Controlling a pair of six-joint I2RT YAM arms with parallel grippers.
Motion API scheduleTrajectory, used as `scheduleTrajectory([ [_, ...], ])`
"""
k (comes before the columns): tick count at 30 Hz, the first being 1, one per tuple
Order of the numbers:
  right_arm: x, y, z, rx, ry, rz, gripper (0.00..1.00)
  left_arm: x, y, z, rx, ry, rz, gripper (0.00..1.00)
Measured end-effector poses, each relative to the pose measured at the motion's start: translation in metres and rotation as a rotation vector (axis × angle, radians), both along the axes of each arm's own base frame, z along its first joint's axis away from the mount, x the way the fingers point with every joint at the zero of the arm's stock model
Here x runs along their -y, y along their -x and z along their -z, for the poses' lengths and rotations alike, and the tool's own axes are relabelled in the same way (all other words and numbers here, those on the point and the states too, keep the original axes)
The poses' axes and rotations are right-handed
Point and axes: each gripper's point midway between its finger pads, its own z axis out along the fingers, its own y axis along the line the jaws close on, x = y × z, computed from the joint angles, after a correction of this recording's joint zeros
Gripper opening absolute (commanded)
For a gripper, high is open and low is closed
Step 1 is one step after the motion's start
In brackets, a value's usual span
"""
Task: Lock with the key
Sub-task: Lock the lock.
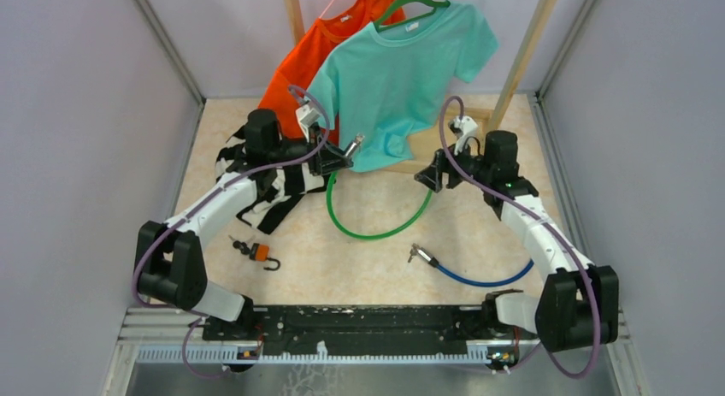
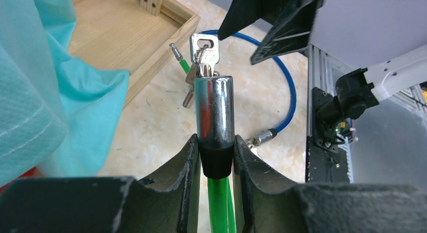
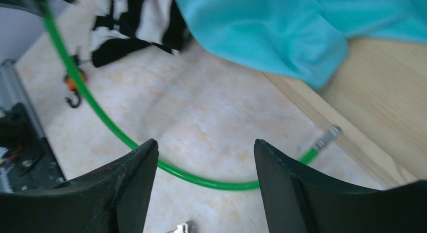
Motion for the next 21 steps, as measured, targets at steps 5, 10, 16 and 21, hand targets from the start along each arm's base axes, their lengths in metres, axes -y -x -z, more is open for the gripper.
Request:
scheduleTrajectory([
  [5,-0.056,0.008,-0.051,0.111,-0.132,-0.219,0.82,0.006,0.006,0.008,0.025,-0.031,0.027,0.0],
  [10,-0.098,0.011,-0.095,0.184,-0.24,-0.384,0.84,0.017,0.019,0.009,0.045,-0.037,0.084,0.0],
  [16,-0.124,0.017,-0.093,0.148,-0.282,-0.497,0.84,0.026,0.032,0.007,0.069,-0.033,0.147,0.0],
  [21,-0.138,0.023,-0.086,0.114,-0.298,-0.588,0.71,0.031,0.041,0.005,0.089,-0.033,0.194,0.0],
])
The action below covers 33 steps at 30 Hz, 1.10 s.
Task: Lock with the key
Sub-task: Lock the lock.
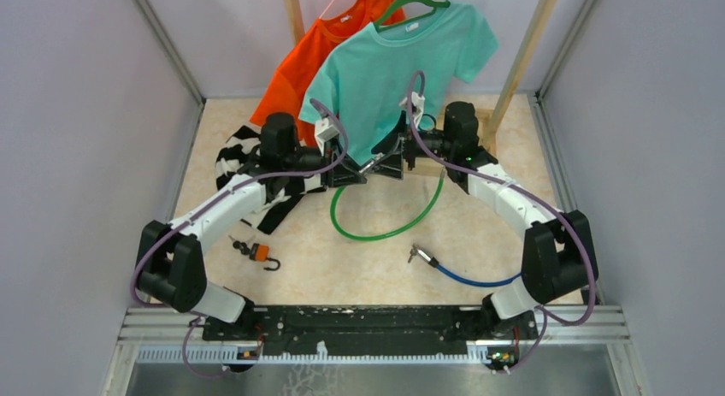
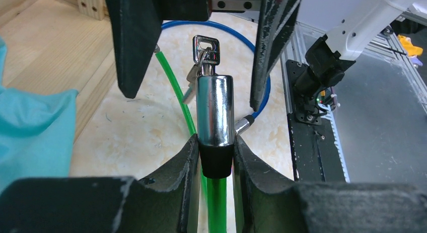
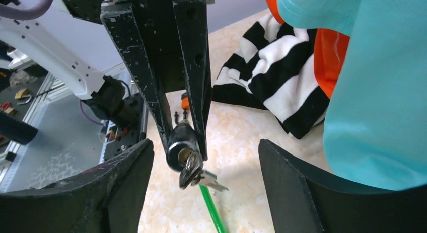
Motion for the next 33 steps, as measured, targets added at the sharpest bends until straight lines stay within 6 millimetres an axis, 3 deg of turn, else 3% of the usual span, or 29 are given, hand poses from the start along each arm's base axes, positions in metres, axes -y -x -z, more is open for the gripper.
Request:
scheduleTrajectory([
  [5,-0.003,0.006,-0.005,0.019,-0.018,-0.07,0.55,0.002,0.006,0.0,0.006,0.0,0.028,0.0],
  [12,-0.004,0.013,-0.007,0.033,-0.025,-0.114,0.53,0.002,0.007,0.001,0.004,-0.003,0.033,0.0],
  [20,-0.009,0.019,-0.002,0.042,-0.012,-0.139,0.4,0.002,0.007,0.002,0.008,-0.004,0.035,0.0],
  [23,-0.011,0.023,0.002,0.039,-0.002,-0.149,0.29,0.002,0.007,0.002,0.007,-0.004,0.036,0.0],
  [27,-0.011,0.023,0.004,0.033,0.005,-0.147,0.03,0.002,0.008,0.002,0.008,-0.004,0.039,0.0],
  [31,-0.011,0.022,0.005,0.021,0.008,-0.135,0.0,0.001,0.007,0.003,0.008,-0.008,0.037,0.12],
  [33,-0.011,0.021,0.006,0.012,0.011,-0.126,0.0,0.001,0.007,0.004,0.011,-0.012,0.033,0.24],
])
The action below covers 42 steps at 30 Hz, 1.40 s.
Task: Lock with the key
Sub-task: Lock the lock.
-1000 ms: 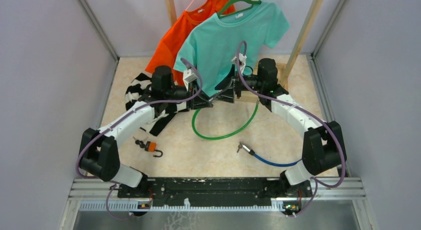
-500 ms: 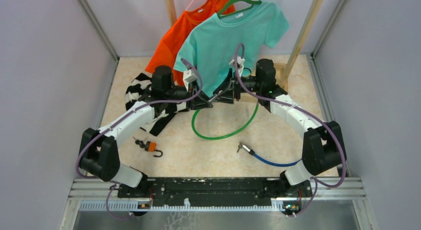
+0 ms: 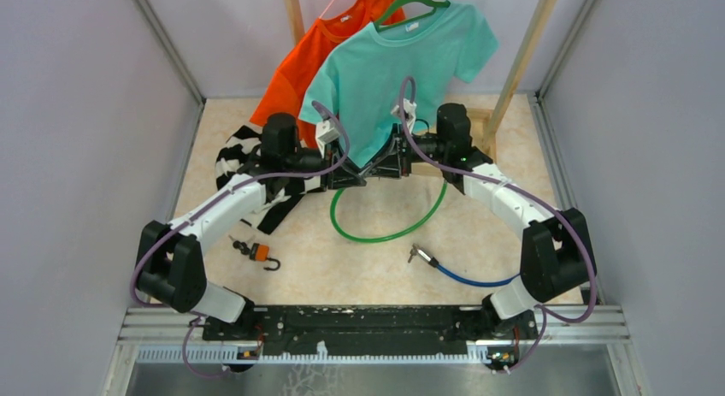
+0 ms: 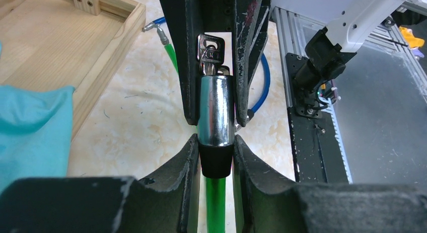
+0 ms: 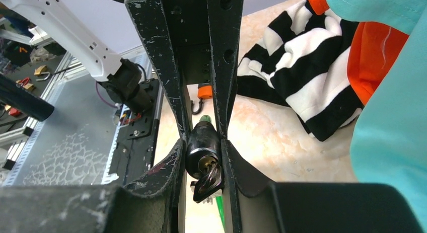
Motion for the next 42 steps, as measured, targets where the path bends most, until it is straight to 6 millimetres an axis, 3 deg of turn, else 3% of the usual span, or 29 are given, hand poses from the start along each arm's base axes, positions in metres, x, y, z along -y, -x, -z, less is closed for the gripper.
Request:
scheduleTrajectory([
  [5,-0.001,-0.005,0.002,-0.025,0.018,0.037,0.0,-0.002,-0.004,0.002,0.022,-0.027,-0.017,0.58],
  [9,0.0,-0.014,-0.005,-0.038,0.039,0.093,0.0,-0.006,-0.008,0.0,0.068,-0.07,-0.039,0.65],
  [16,0.002,-0.021,-0.001,-0.072,0.074,0.145,0.0,-0.013,-0.018,-0.009,0.17,-0.133,-0.086,0.58],
  [25,0.004,-0.02,0.001,-0.103,0.093,0.155,0.0,0.0,-0.022,-0.004,0.21,-0.19,-0.112,0.39],
  [31,0.004,-0.02,0.001,-0.106,0.095,0.155,0.0,0.001,-0.024,-0.002,0.213,-0.202,-0.117,0.44],
  [37,0.004,-0.019,0.001,-0.107,0.095,0.154,0.0,0.002,-0.024,-0.001,0.218,-0.206,-0.12,0.38],
  [42,0.004,-0.019,0.001,-0.105,0.098,0.154,0.0,0.001,-0.025,-0.001,0.226,-0.209,-0.12,0.46],
])
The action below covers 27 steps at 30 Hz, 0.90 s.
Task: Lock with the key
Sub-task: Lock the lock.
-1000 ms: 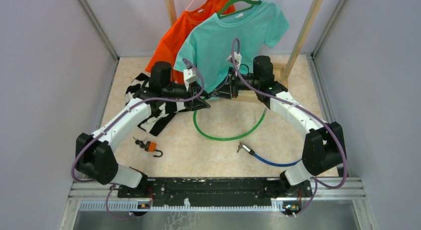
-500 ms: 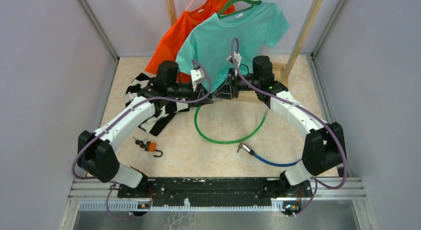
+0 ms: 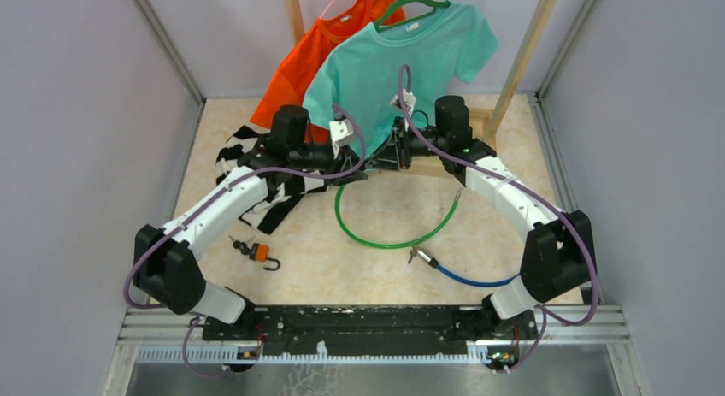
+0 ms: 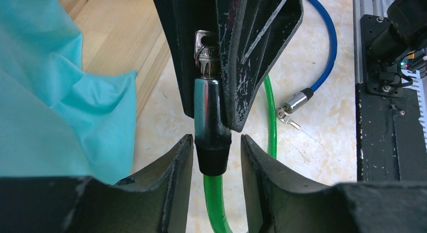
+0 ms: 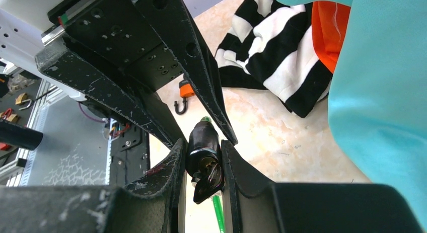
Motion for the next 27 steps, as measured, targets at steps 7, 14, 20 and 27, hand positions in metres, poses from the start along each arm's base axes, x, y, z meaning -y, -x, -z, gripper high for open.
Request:
scheduleTrajectory([
  [7,0.0,0.0,-0.001,0.005,0.002,-0.001,0.0,-0.001,0.0,0.005,0.001,-0.011,-0.003,0.4],
  [14,0.0,0.001,0.0,0.004,0.003,-0.005,0.0,-0.001,0.0,0.006,0.002,-0.013,-0.003,0.22],
  [20,0.0,0.001,0.0,0.001,0.004,-0.005,0.17,-0.002,0.0,0.007,-0.003,-0.014,-0.003,0.0],
  [27,0.006,-0.006,0.007,-0.003,0.037,0.037,0.78,-0.009,-0.002,0.018,-0.06,0.012,-0.064,0.0],
])
